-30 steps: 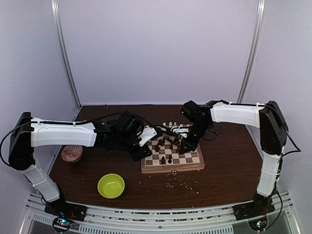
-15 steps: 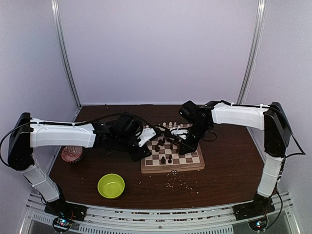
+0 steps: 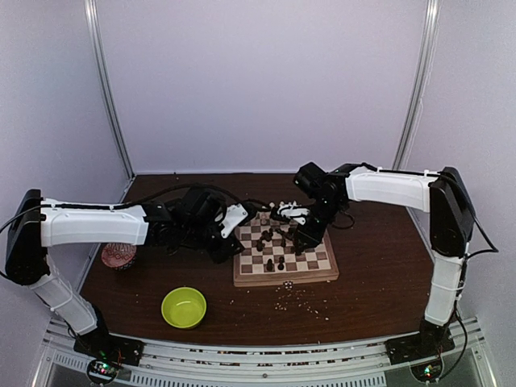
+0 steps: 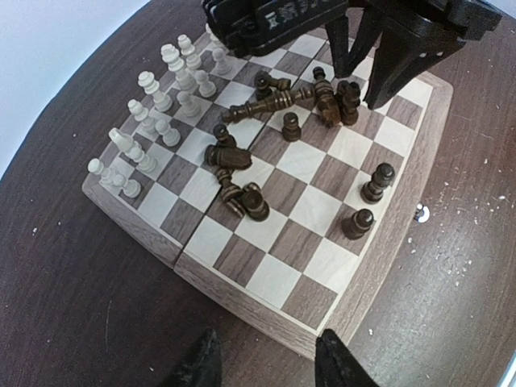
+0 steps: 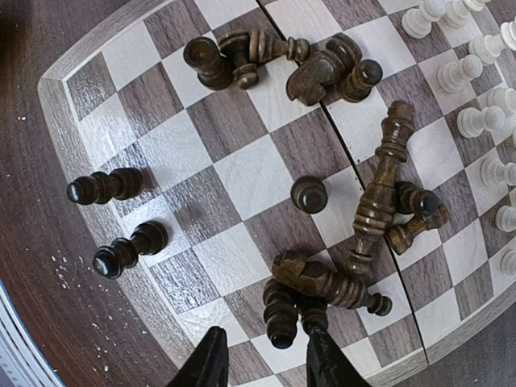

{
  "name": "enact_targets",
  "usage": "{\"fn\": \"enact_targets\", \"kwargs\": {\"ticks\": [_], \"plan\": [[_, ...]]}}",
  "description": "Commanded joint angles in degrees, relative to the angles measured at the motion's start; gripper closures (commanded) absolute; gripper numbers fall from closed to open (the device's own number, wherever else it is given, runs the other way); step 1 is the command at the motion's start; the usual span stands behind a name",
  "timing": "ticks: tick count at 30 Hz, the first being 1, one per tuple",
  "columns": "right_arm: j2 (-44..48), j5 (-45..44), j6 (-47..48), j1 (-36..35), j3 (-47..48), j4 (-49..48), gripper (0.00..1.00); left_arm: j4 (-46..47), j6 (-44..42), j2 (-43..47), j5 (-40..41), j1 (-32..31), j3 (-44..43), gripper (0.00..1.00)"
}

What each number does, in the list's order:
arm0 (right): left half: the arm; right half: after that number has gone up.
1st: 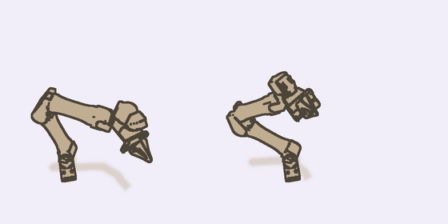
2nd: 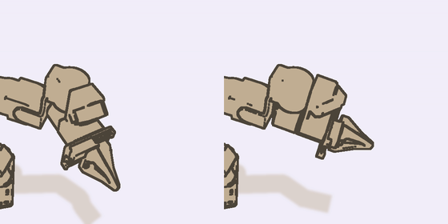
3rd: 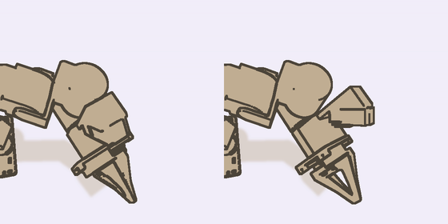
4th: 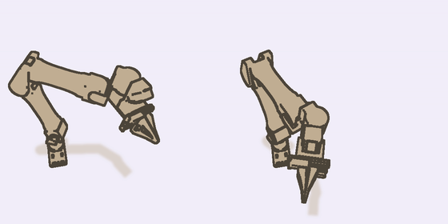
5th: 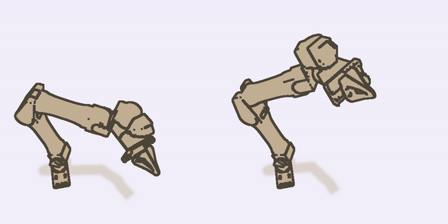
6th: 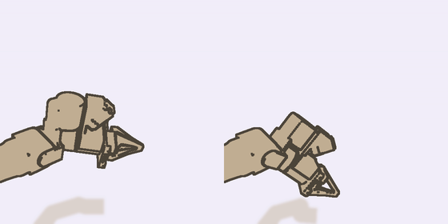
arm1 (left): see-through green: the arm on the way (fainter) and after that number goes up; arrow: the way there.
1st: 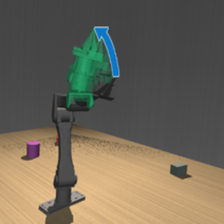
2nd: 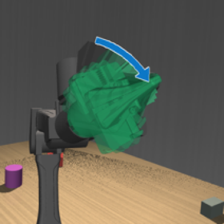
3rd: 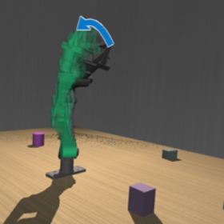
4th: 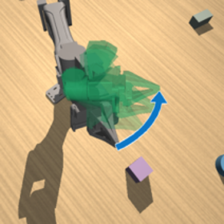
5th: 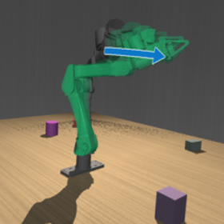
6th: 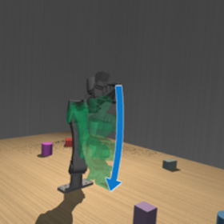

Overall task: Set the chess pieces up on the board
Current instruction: Pick up the bishop from the chessboard.

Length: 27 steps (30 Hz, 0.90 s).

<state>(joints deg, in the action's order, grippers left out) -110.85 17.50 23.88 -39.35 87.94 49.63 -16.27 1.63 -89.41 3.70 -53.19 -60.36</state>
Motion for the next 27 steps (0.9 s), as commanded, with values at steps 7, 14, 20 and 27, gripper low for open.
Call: {"fn": "enact_targets", "kwargs": {"ticks": [7,14,20,27], "plan": [[-2.9,0.8,-0.8,0.0,2.9,1.2,0.76,2.8,1.1,0.9,-0.2,0.3,0.4,0.58],[-2.6,1.4,-0.6,0.0,1.6,1.3,0.85,3.0,1.3,0.4,-0.7,0.3,0.3,0.58],[-2.1,0.7,-0.8,0.0,0.7,0.7,0.85,2.9,1.2,0.0,-0.7,0.3,0.1,0.58],[-2.8,0.2,-1.0,-0.1,0.8,0.5,0.83,2.6,0.9,-0.1,-0.6,0.3,-0.2,0.58]]}}
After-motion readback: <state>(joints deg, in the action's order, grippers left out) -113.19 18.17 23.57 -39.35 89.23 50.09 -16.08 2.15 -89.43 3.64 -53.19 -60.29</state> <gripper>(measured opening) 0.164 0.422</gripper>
